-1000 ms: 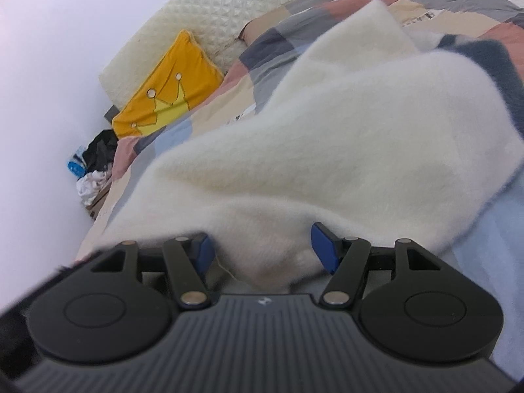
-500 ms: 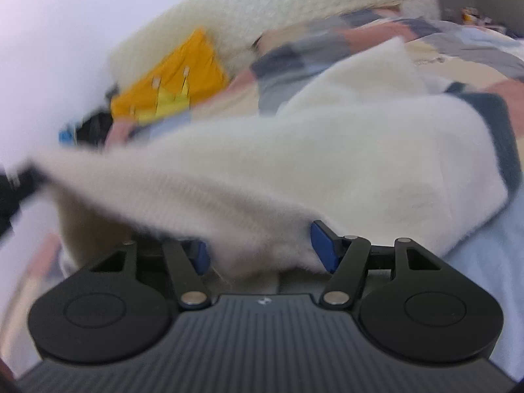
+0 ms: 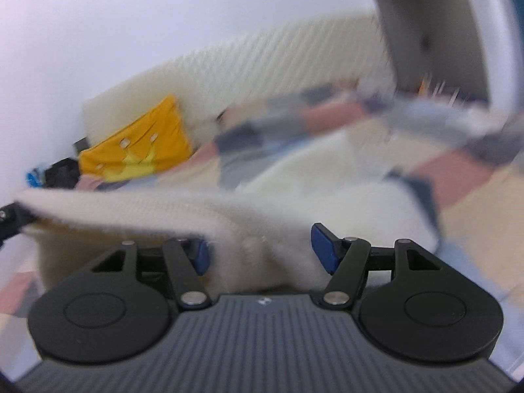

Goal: Fold large clothes

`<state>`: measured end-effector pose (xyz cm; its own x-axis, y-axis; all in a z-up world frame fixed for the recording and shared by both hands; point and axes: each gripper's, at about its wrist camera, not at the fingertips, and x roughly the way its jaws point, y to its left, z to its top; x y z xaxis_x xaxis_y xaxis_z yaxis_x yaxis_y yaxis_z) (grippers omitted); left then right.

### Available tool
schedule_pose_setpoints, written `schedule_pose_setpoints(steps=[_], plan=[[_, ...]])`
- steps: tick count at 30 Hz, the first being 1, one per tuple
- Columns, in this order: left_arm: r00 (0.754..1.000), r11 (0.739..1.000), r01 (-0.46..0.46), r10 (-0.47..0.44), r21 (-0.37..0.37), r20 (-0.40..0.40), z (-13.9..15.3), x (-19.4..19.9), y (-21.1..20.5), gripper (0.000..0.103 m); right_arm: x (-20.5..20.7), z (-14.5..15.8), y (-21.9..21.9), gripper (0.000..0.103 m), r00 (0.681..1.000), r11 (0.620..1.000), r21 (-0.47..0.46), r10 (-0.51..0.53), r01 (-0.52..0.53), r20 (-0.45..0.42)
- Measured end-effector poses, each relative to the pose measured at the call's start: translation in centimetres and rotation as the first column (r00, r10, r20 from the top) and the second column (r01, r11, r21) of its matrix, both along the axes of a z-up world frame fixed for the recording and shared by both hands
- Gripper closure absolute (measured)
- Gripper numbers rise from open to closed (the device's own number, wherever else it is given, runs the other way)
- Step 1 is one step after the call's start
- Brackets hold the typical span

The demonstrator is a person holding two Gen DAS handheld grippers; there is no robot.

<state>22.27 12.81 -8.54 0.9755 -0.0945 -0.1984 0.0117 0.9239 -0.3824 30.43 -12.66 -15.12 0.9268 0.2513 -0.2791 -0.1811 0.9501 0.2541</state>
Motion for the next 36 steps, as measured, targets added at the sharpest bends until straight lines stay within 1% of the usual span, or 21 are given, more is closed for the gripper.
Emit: schedule_pose_setpoints(steps=[2,4,6,8,11,13,15,17,19,21,23,24,25,26,27,28,29,31,32,34,36], plan=[[1.0,1.0,0.014,-0.014,0.012,0.003,0.1,-0.2,-0.5,0.097,-0.3,0.6,-0.6,0.037,0.999,0.999,0.016,-0.046,0.046,0.027],[1.0,1.0,0.03,-0.03,0.007,-0.005,-0.3,-0.3,-0.6,0.097,-0.9,1.3,-0.7,0.037,0.994,0.997,0.008,-0.081,0.081,0.075],[0.998,0.998,0.058,-0.059,-0.022,-0.035,-1.3,-0.2,-0.7,0.097,-1.6,1.8,-0.7,0.037,0.986,0.994,0.0,-0.105,0.106,0.131],[0.996,0.998,0.058,-0.059,-0.026,-0.071,-2.5,0.1,-0.8,0.097,-1.6,1.8,-1.1,0.037,0.985,0.996,0.012,-0.094,0.093,0.142],[0.996,0.998,0.052,-0.055,-0.037,-0.077,-3.1,-0.2,-0.8,0.097,-0.6,1.4,-1.5,0.037,0.991,0.996,0.02,-0.089,0.088,0.098],[0.998,0.999,0.041,-0.043,-0.025,-0.049,-2.5,-0.6,-0.7,0.097,-0.3,1.1,-1.6,0.037,0.994,0.996,0.025,-0.088,0.086,0.07],[1.0,1.0,0.017,-0.017,-0.011,-0.018,-1.9,-1.1,-0.6,0.097,0.1,0.9,-1.5,0.034,0.996,0.996,0.019,-0.085,0.084,0.04],[1.0,1.0,-0.002,0.002,-0.017,0.01,-1.4,-1.6,-0.2,0.097,0.2,0.4,-1.0,0.034,0.997,0.997,0.011,-0.074,0.074,-0.003],[1.0,1.0,-0.012,0.012,-0.029,-0.006,-1.5,-1.5,0.3,0.097,0.3,-0.5,-0.3,0.034,0.994,0.998,-0.013,-0.07,0.069,-0.082],[1.0,0.999,-0.014,0.013,-0.04,-0.025,-1.9,-1.3,0.6,0.097,1.2,-1.7,0.4,0.035,0.982,0.998,-0.049,-0.056,0.048,-0.18],[0.999,0.999,-0.014,0.012,-0.048,-0.042,-2.4,-1.0,0.8,0.097,1.5,-2.5,0.6,0.035,0.97,0.998,-0.045,-0.055,0.046,-0.237],[0.999,0.999,-0.017,0.015,-0.049,-0.051,-2.7,-0.8,0.8,0.097,1.3,-2.6,0.7,0.035,0.967,0.998,-0.044,-0.062,0.052,-0.245],[0.998,0.998,-0.018,0.015,-0.052,-0.062,-3.0,-0.6,0.9,0.097,1.2,-2.5,0.6,0.036,0.969,0.997,-0.042,-0.066,0.058,-0.237],[0.997,0.998,-0.02,0.016,-0.058,-0.075,-3.3,-0.3,1.0,0.097,1.0,-2.1,0.6,0.042,0.975,0.997,-0.039,-0.069,0.062,-0.213],[0.996,0.997,-0.021,0.015,-0.071,-0.089,-3.7,-0.1,1.1,0.097,0.7,-1.6,0.6,0.044,0.982,0.997,-0.043,-0.072,0.065,-0.174],[0.995,0.996,-0.019,0.01,-0.086,-0.102,-4.0,0.2,1.3,0.097,0.4,-1.1,0.7,0.051,0.988,0.996,-0.053,-0.074,0.068,-0.135],[0.993,0.995,-0.02,0.008,-0.1,-0.115,-4.4,0.4,1.5,0.097,0.1,-0.7,0.9,0.06,0.993,0.996,-0.061,-0.07,0.064,-0.1],[0.991,0.993,-0.019,0.004,-0.117,-0.133,-5.1,0.9,1.7,0.097,-0.3,-0.1,1.2,0.067,0.997,0.996,-0.07,-0.056,0.052,-0.054],[0.99,0.992,-0.02,0.003,-0.121,-0.139,-5.4,1.1,1.7,0.097,-0.4,0.1,1.4,0.073,0.998,0.996,-0.079,-0.049,0.046,-0.038],[0.988,0.992,-0.015,-0.005,-0.126,-0.155,-5.8,1.4,1.6,0.097,-0.3,0.5,1.6,0.078,0.999,0.995,-0.093,-0.036,0.034,-0.018],[0.985,0.992,-0.007,-0.015,-0.13,-0.172,-6.3,1.8,1.4,0.097,-0.3,0.7,1.6,0.08,1.0,0.995,-0.095,-0.029,0.029,0.0]])
